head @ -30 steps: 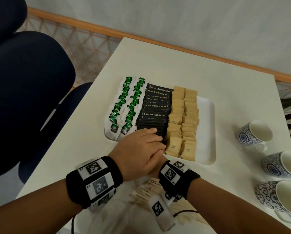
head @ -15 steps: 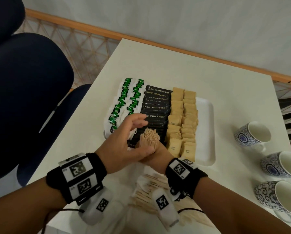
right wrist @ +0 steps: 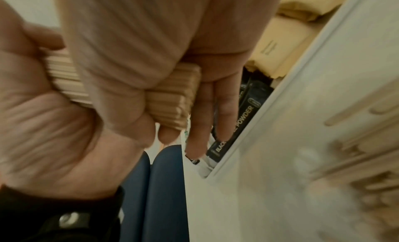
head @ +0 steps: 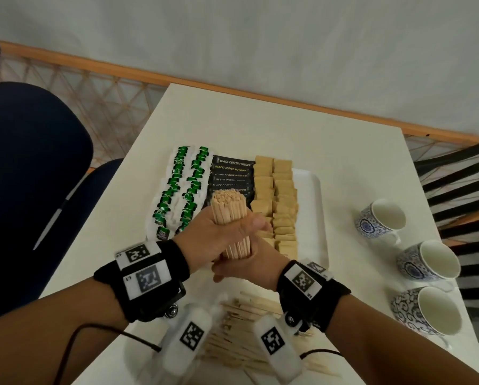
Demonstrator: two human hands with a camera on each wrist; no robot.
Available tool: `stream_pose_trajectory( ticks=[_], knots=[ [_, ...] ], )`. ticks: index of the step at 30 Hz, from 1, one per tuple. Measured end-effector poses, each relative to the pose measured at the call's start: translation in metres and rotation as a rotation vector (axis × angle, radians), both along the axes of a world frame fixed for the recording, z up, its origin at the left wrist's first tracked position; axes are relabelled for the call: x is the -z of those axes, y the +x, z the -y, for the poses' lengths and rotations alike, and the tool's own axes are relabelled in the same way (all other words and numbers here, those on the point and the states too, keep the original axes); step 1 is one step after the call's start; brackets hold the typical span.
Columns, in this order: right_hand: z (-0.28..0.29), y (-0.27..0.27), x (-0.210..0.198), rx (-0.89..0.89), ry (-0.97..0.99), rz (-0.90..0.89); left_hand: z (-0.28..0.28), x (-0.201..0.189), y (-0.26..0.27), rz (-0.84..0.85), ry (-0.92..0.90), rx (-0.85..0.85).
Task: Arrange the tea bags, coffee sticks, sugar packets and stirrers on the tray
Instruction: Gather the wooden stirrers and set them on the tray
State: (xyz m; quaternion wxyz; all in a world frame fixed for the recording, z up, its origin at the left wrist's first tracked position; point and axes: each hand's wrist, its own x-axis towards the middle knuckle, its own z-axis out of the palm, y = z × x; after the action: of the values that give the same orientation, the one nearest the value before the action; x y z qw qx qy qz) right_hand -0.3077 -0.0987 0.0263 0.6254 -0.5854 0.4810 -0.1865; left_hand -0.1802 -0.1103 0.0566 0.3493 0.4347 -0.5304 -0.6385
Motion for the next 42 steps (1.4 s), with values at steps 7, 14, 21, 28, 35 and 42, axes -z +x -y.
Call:
stream_pose_trajectory(
  ticks=[7, 14, 21, 28, 35, 42],
  knots=[
    [-0.003, -0.011, -0.005, 0.129, 0.044, 0.088, 0.018, 0.004, -0.023, -0.164, 0.187, -0.133],
    [0.006, -0.034, 0.0, 0.396, -0.139, -0.037, 0.05, 0.012, -0.052, -0.222, 0.397, -0.191],
    [0.039, -0.075, 0.015, 0.538, -0.147, -0.304, 0.083, 0.024, -0.083, -0.093, 0.477, -0.098],
    [0.078, -0.117, 0.049, 0.667, 0.0, -0.619, 0.099, 0.038, -0.123, -0.094, 0.538, 0.017],
    [0.101, -0.124, 0.057, 0.617, 0.03, -0.782, 0.115, 0.045, -0.149, -0.057, 0.504, 0.028],
    [0.101, -0.126, 0.052, 0.507, -0.018, -0.94, 0.12, 0.05, -0.153, -0.013, 0.477, 0.047]
  ],
)
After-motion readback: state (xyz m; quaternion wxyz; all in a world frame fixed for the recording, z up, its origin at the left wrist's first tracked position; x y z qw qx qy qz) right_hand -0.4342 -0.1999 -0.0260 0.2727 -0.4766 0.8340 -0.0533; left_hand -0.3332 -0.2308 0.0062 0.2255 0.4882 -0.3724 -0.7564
